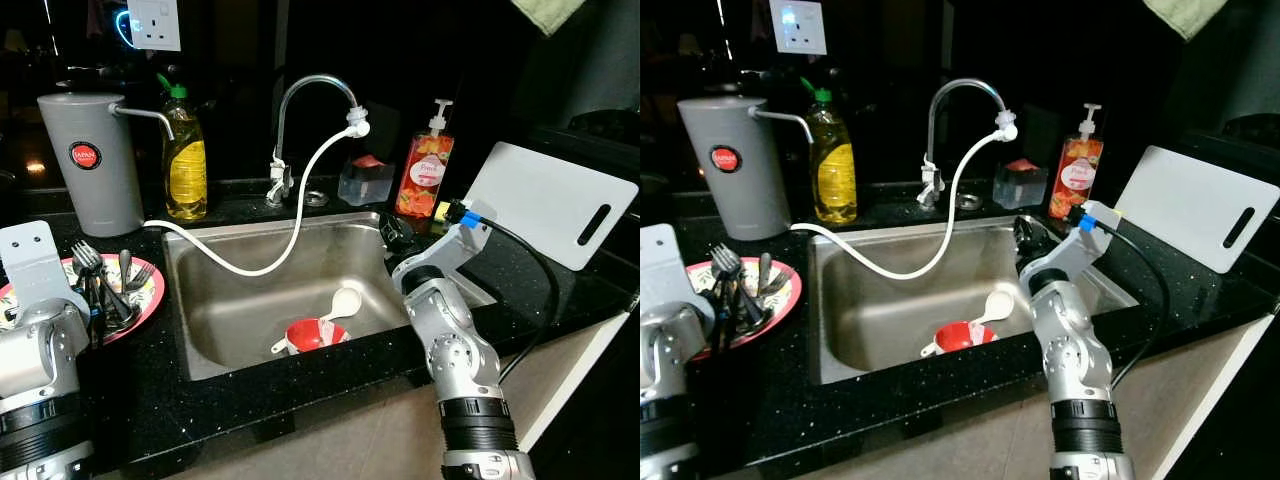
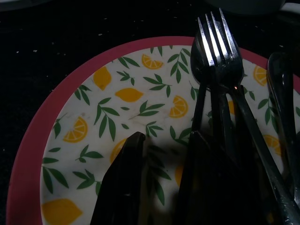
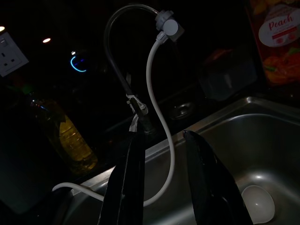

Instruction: Kitchen organization

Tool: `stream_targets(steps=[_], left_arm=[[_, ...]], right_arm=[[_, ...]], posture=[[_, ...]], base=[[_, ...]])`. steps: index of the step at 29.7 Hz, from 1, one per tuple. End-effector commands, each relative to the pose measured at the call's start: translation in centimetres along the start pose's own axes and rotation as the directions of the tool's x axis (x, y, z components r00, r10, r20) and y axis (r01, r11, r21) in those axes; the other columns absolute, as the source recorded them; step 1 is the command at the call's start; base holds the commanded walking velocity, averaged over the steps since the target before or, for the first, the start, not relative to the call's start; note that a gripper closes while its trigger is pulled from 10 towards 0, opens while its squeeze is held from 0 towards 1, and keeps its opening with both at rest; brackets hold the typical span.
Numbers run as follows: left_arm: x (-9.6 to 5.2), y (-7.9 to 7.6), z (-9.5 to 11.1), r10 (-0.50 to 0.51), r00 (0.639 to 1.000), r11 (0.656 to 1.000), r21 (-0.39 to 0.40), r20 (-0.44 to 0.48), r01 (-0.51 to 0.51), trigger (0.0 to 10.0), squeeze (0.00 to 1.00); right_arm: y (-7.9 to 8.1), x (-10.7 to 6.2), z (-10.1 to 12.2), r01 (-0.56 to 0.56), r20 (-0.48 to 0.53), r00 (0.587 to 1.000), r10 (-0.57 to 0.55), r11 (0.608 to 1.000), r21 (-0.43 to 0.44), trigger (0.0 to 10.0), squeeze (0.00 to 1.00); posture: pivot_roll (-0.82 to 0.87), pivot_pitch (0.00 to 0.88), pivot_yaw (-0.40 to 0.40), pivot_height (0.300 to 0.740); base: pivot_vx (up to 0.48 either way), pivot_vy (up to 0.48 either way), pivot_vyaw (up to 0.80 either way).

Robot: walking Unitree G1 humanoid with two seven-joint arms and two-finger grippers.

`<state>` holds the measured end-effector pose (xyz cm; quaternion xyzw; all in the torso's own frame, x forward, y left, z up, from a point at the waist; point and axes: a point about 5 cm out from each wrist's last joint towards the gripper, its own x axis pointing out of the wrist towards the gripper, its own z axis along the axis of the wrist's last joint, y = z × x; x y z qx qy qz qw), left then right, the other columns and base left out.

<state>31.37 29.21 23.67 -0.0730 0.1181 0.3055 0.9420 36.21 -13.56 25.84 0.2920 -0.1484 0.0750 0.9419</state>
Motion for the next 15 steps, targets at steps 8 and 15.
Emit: stream_targets(steps=[8,15], left_arm=[[0.4,0.54,-1.1,0.045,0.998,0.999,0.02,-0.047,-0.044,0.0,0.0],[0.35,0.51,-0.78,0.019,0.999,0.997,-0.076,-0.045,-0.023,0.0,0.0]], right_arm=[[-0.26,-0.02,-0.38,0.012,-0.019,1.0,-0.012,1.0,0.0,10.0,0.0],[-0.24,0.02,-0.39,0.012,-0.02,1.0,-0.012,1.0,0.001,10.0,0.0]], posture=[[-0.03,0.0,-0.091,0.74],[-0.03,0.0,-0.093,0.74]], base=[[0.0,0.0,0.0],[0.0,0.0,0.0]])
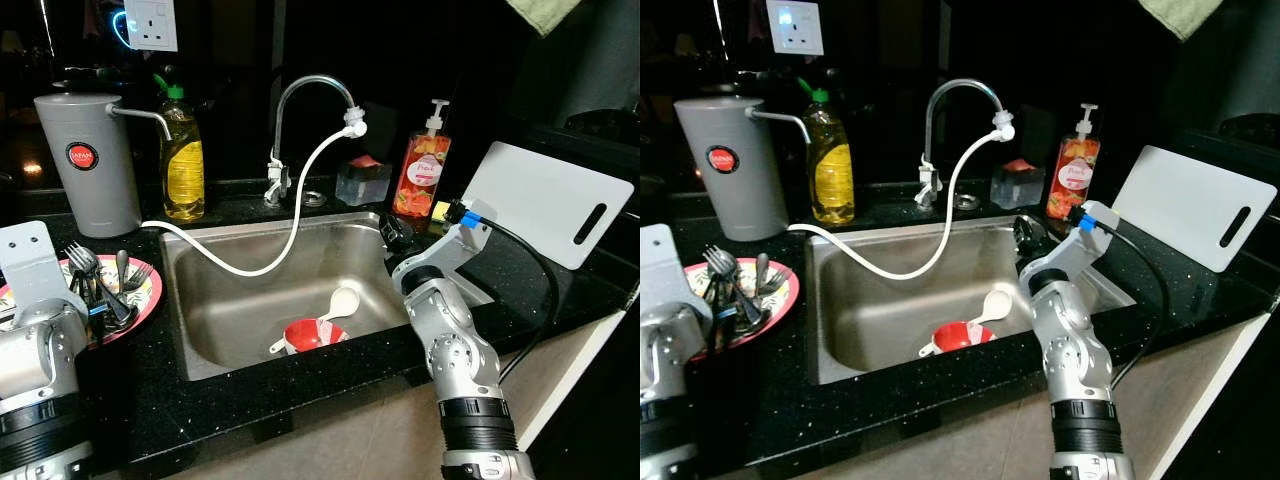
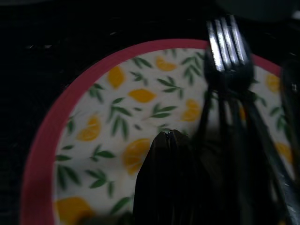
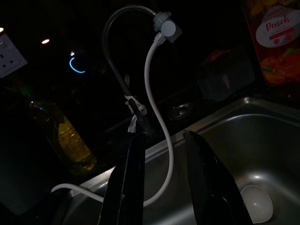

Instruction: Kitchen organization

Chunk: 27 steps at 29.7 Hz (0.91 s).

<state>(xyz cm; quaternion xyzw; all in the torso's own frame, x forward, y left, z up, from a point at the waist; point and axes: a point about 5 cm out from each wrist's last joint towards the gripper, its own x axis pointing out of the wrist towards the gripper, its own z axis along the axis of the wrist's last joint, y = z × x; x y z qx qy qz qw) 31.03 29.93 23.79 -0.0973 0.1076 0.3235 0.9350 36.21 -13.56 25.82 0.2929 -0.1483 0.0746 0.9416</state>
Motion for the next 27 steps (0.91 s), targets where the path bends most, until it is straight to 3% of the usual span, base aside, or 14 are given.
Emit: stream_targets(steps=[1,10,11,12,13,17,20,21,22,27], left_arm=[[0.2,-0.3,-0.9,-0.016,0.999,0.999,-0.034,-0.046,0.014,0.0,0.0],[0.2,-0.1,0.0,-0.001,1.0,1.0,-0.026,0.011,0.002,0.0,0.0],[-0.1,-0.5,1.0,-0.02,0.997,1.0,-0.019,0.071,0.021,4.9,0.0],[-0.1,-0.5,1.0,-0.02,0.997,1.0,-0.019,0.071,0.021,4.9,0.0],[-0.5,-0.8,2.3,-0.032,0.988,0.999,0.002,0.149,0.032,10.0,0.0],[-0.8,-1.1,3.1,-0.059,0.984,0.998,0.025,0.168,0.056,10.0,0.0],[-1.2,-1.9,3.4,-0.139,0.986,0.981,0.148,0.096,0.124,10.0,0.0],[-1.3,-1.9,3.3,-0.143,0.987,0.978,0.163,0.078,0.128,10.0,0.88],[-1.3,-1.8,3.4,-0.141,0.987,0.978,0.163,0.073,0.128,10.0,1.0],[-0.9,-1.1,2.9,-0.113,0.994,0.987,0.119,0.006,0.112,10.0,1.0]], right_arm=[[-0.2,0.0,-0.4,0.01,-0.02,1.0,-0.01,1.0,-0.001,10.0,0.0],[-0.2,0.1,-0.3,0.011,-0.018,1.0,-0.011,1.0,0.001,10.0,0.0],[-0.2,0.1,-0.3,0.012,-0.018,1.0,-0.012,1.0,0.002,10.0,0.0],[-0.2,0.1,-0.3,0.012,-0.018,1.0,-0.012,1.0,0.002,10.0,0.0],[-0.2,0.1,-0.3,0.013,-0.017,1.0,-0.013,1.0,0.003,10.0,0.0],[-0.3,0.0,-0.3,0.014,-0.016,1.0,-0.014,1.0,0.003,10.0,0.0],[-0.3,0.0,-0.3,0.014,-0.015,1.0,-0.014,1.0,0.002,10.0,0.0],[-0.3,0.0,-0.3,0.014,-0.015,1.0,-0.014,1.0,0.002,10.0,0.0],[-0.3,0.0,-0.3,0.015,-0.015,1.0,-0.015,1.0,0.003,10.0,0.0],[-0.3,-0.1,-0.5,0.016,-0.016,1.0,-0.016,1.0,0.005,10.0,0.0]], posture=[[-0.03,0.0,-0.093,0.74],[-0.03,0.0,-0.091,0.74],[-0.03,0.0,-0.089,0.74],[-0.03,0.0,-0.089,0.74],[-0.03,0.0,-0.088,0.74],[-0.03,0.0,-0.085,0.74],[-0.03,0.0,-0.08,0.74],[-0.02,0.0,-0.076,0.74],[-0.02,0.0,-0.073,0.74],[-0.01,0.0,-0.06,0.74]], base=[[0.0,0.0,0.0],[0.0,0.0,0.0],[0.0,0.0,0.0],[0.0,0.0,0.0],[0.0,0.0,0.0],[0.0,0.0,0.0],[0.0,0.0,0.0],[0.0,0.0,0.0],[0.0,0.0,0.0],[0.0,0.0,0.0]])
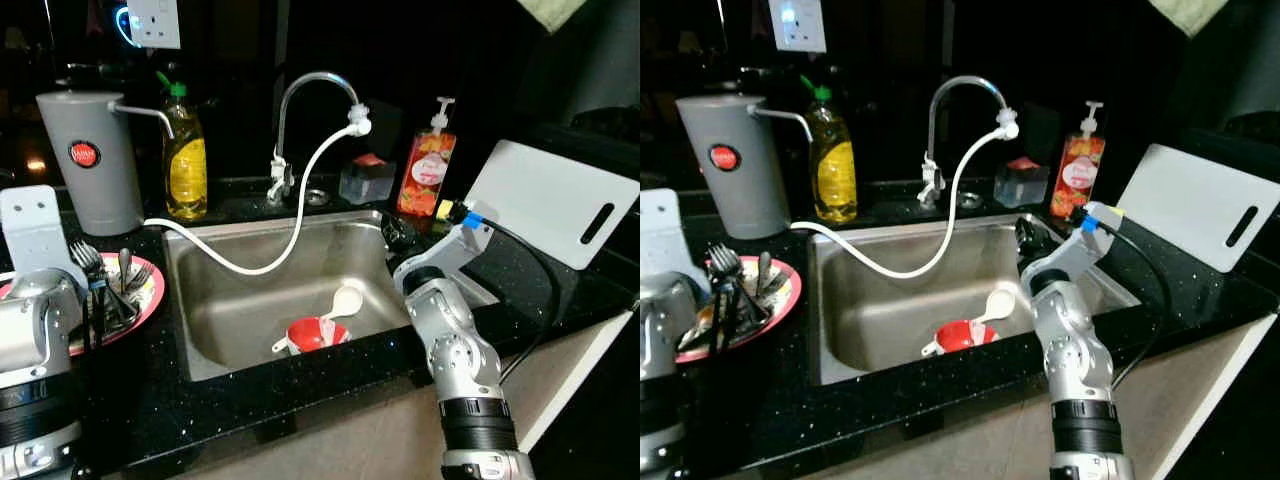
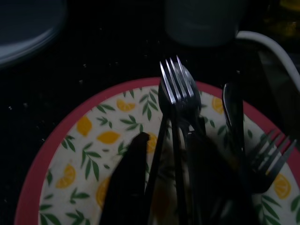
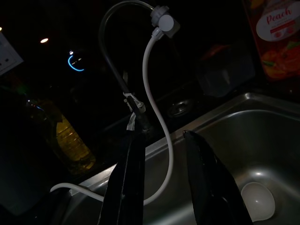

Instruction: Kitchen organization

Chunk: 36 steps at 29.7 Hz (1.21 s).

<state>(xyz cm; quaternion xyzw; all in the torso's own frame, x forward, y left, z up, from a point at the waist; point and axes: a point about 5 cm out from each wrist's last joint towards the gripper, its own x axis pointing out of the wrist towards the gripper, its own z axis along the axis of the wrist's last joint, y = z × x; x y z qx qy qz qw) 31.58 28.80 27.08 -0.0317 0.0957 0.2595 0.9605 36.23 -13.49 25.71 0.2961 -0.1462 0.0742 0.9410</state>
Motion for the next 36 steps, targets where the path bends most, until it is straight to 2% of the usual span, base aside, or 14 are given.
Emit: stream_targets(steps=[1,4,11,12,22,23,24,25,27,28,36], left_arm=[[0.2,0.5,-0.1,0.009,0.999,1.0,-0.018,-0.045,-0.009,10.0,1.0],[0.7,1.1,-0.8,0.001,0.994,1.0,-0.008,-0.113,-0.002,10.0,1.0],[0.9,2.5,-1.2,-0.003,0.983,1.0,-0.005,-0.182,0.002,10.0,1.0],[0.8,2.4,-1.6,-0.02,0.979,1.0,0.007,-0.205,0.022,10.0,0.0],[1.1,2.8,-2.7,-0.004,0.97,0.999,0.031,-0.242,0.012,10.0,0.0],[1.2,2.9,-2.9,0.0,0.969,1.0,0.029,-0.249,0.008,6.8,0.0],[1.3,3.1,-3.1,0.007,0.967,1.0,0.031,-0.253,0.001,6.8,0.0],[1.4,3.3,-3.4,0.015,0.964,1.0,0.029,-0.264,-0.008,3.1,0.0],[1.4,3.3,-3.4,0.015,0.964,1.0,0.029,-0.264,-0.008,3.1,0.0],[1.6,3.6,-4.0,0.033,0.961,0.999,0.038,-0.273,-0.024,0.0,0.0],[1.8,3.4,-4.0,0.034,0.965,0.999,0.025,-0.258,-0.028,0.0,0.0]], right_arm=[[-0.3,-0.1,-0.4,0.013,-0.013,1.0,-0.013,1.0,-0.001,10.0,0.0],[-0.3,-0.3,-0.6,0.016,-0.015,1.0,-0.015,1.0,0.001,10.0,0.0],[-0.7,-0.7,-0.9,0.032,-0.019,0.999,-0.032,0.999,0.007,10.0,0.0],[-0.6,-0.7,-1.0,0.033,-0.02,0.999,-0.033,0.999,0.01,10.0,0.0],[-0.6,-0.7,-1.0,0.034,-0.02,0.999,-0.034,0.999,0.011,10.0,0.0],[-0.6,-0.7,-1.0,0.034,-0.02,0.999,-0.034,0.999,0.01,10.0,0.0],[-0.6,-0.7,-1.0,0.035,-0.02,0.999,-0.034,0.999,0.01,10.0,0.0],[-0.7,-0.7,-1.0,0.035,-0.02,0.999,-0.035,0.999,0.01,10.0,0.0],[-0.7,-0.7,-1.0,0.035,-0.02,0.999,-0.035,0.999,0.01,10.0,0.0],[-0.7,-0.7,-1.0,0.036,-0.018,0.999,-0.036,0.999,0.009,10.0,0.0],[-0.9,-0.7,-0.8,0.041,-0.013,0.999,-0.041,0.999,0.008,10.0,0.0]], posture=[[-0.01,0.0,-0.06,0.74],[0.0,0.0,-0.046,0.74],[0.01,0.0,-0.036,0.74],[0.01,0.0,-0.034,0.74],[0.01,0.0,-0.035,0.74],[0.01,0.0,-0.034,0.74],[0.01,0.0,-0.034,0.74],[0.01,0.0,-0.033,0.74],[0.01,0.0,-0.033,0.74],[0.0,0.0,-0.032,0.74],[0.0,0.0,-0.033,0.74]], base=[[0.0,0.0,0.0],[0.0,0.0,0.0],[0.0,0.0,0.0],[0.0,0.0,0.0],[0.0,0.0,0.0],[0.0,0.0,0.0],[0.0,0.0,0.0],[0.0,0.0,0.0],[0.0,0.0,0.0],[0.0,0.0,0.0],[0.0,0.0,0.0]])
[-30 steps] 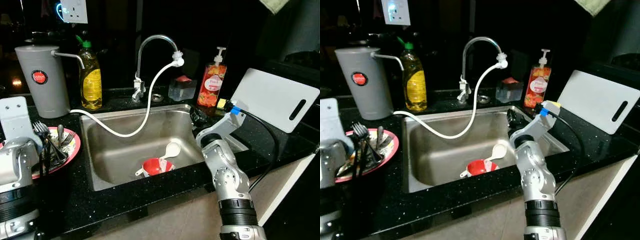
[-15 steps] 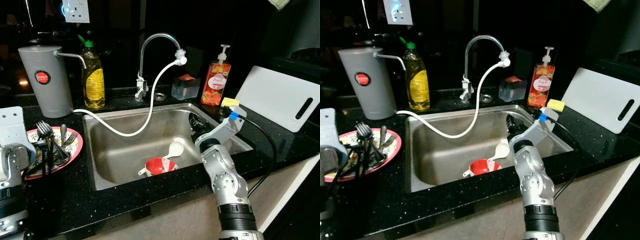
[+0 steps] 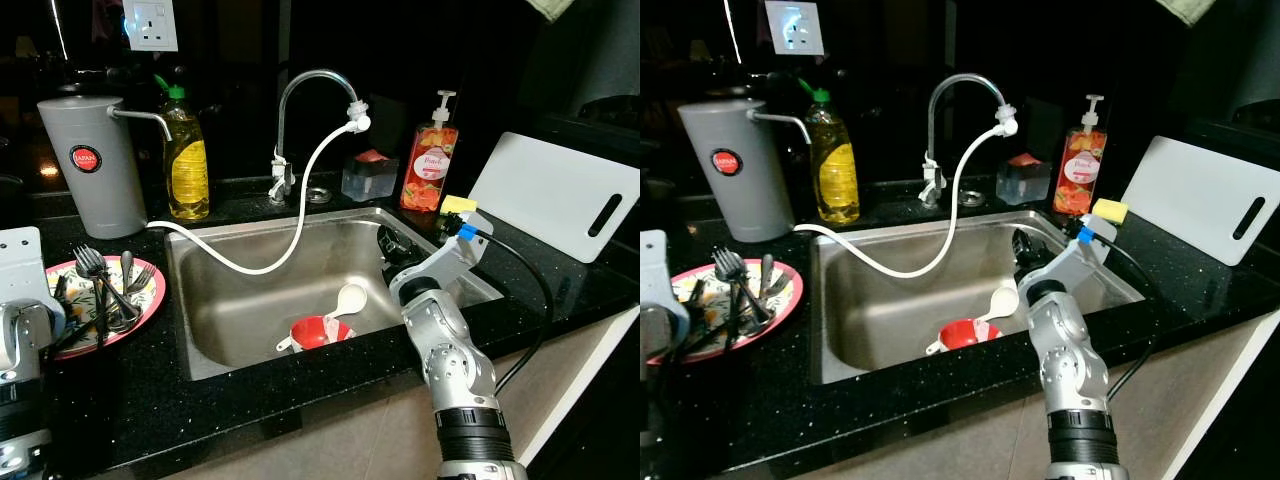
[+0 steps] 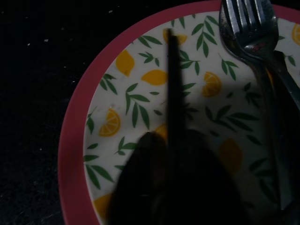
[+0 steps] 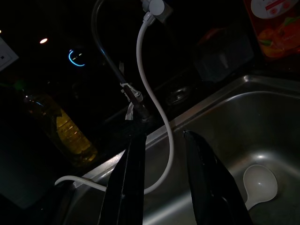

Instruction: Kitchen organization

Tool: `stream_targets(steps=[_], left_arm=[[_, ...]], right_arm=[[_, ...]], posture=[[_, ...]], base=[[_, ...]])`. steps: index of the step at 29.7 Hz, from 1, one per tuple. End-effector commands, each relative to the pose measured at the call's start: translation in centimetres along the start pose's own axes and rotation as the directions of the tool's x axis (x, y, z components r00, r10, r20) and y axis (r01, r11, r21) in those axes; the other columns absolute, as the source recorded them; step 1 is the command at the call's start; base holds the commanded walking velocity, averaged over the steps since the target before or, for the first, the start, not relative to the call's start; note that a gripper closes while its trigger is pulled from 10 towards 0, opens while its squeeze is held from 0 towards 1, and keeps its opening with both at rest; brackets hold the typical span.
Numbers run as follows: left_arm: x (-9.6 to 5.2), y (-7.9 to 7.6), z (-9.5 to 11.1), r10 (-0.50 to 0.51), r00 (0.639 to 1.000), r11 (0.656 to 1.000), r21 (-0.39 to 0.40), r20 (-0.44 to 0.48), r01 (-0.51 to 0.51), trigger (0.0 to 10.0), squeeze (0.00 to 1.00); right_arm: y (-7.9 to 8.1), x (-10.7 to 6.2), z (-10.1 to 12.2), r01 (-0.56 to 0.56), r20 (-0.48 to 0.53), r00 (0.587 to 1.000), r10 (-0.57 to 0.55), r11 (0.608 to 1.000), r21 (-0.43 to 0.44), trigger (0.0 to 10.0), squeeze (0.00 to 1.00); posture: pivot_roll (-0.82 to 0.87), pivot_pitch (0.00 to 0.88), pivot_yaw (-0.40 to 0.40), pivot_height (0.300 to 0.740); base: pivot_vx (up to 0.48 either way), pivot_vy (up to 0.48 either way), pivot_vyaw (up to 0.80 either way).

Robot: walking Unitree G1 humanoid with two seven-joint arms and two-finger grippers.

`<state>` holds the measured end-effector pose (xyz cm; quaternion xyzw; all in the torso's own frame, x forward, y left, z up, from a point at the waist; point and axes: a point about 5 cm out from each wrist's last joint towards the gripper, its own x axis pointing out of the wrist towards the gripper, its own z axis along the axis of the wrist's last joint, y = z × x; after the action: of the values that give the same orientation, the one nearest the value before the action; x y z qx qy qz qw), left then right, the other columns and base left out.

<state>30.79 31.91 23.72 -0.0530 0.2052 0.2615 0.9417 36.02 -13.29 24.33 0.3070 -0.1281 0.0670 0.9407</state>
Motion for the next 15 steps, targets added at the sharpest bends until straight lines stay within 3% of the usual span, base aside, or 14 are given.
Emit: stream_targets(steps=[1,7,9,10,11,12,13,14,15], left_arm=[[0.4,0.2,-0.9,0.015,0.999,1.0,0.006,-0.037,-0.015,0.0,0.0],[0.0,-0.4,0.7,0.005,0.999,0.999,-0.054,0.047,-0.003,0.0,0.0],[-0.4,-0.4,2.1,0.03,0.99,0.997,-0.071,0.141,-0.02,0.0,0.0],[-0.4,-0.4,2.1,0.03,0.99,0.997,-0.071,0.141,-0.02,0.0,0.0],[-0.6,-0.4,2.7,0.045,0.981,0.997,-0.07,0.187,-0.032,6.4,0.0],[-0.9,-0.3,3.5,0.068,0.965,0.996,-0.072,0.252,-0.051,9.4,0.0],[-1.2,-0.2,4.0,0.081,0.953,0.995,-0.072,0.291,-0.063,9.4,0.0],[-2.3,-0.7,5.6,0.049,0.909,0.996,-0.085,0.413,-0.015,10.0,0.0],[-3.5,-1.3,7.1,0.005,0.851,0.995,-0.084,0.525,0.045,10.0,0.0]], right_arm=[[-0.3,0.0,0.3,0.014,0.016,1.0,-0.014,1.0,-0.013,10.0,0.0],[-0.4,0.1,0.5,0.016,0.02,1.0,-0.015,1.0,-0.012,10.0,0.0],[-0.4,0.1,0.5,0.016,0.021,1.0,-0.016,1.0,-0.012,10.0,0.0],[-0.4,0.1,0.5,0.016,0.021,1.0,-0.016,1.0,-0.012,10.0,0.0],[-0.4,0.1,0.6,0.016,0.022,1.0,-0.016,1.0,-0.012,10.0,0.0],[-0.4,0.1,0.6,0.016,0.023,1.0,-0.016,1.0,-0.012,10.0,0.0],[-0.4,0.1,0.6,0.016,0.023,1.0,-0.016,1.0,-0.012,10.0,0.0],[-0.4,0.1,0.7,0.015,0.026,1.0,-0.015,1.0,-0.012,10.0,0.0],[-0.4,0.2,0.9,0.014,0.028,0.999,-0.014,1.0,-0.012,10.0,0.0]], posture=[[0.0,0.0,-0.033,0.74],[-0.01,0.0,-0.038,0.74],[-0.01,0.0,-0.044,0.74],[-0.01,0.0,-0.044,0.74],[-0.01,0.0,-0.045,0.74],[-0.01,0.0,-0.046,0.74],[-0.01,0.0,-0.046,0.74],[-0.01,0.0,-0.05,0.74],[-0.02,0.0,-0.053,0.74]], base=[[0.0,0.0,0.0],[0.0,0.0,0.0],[0.0,0.0,0.0],[0.0,0.0,0.0],[0.0,0.0,0.0],[0.0,0.0,0.0],[0.0,0.0,0.0],[0.0,0.0,0.0],[0.0,0.0,0.0]])
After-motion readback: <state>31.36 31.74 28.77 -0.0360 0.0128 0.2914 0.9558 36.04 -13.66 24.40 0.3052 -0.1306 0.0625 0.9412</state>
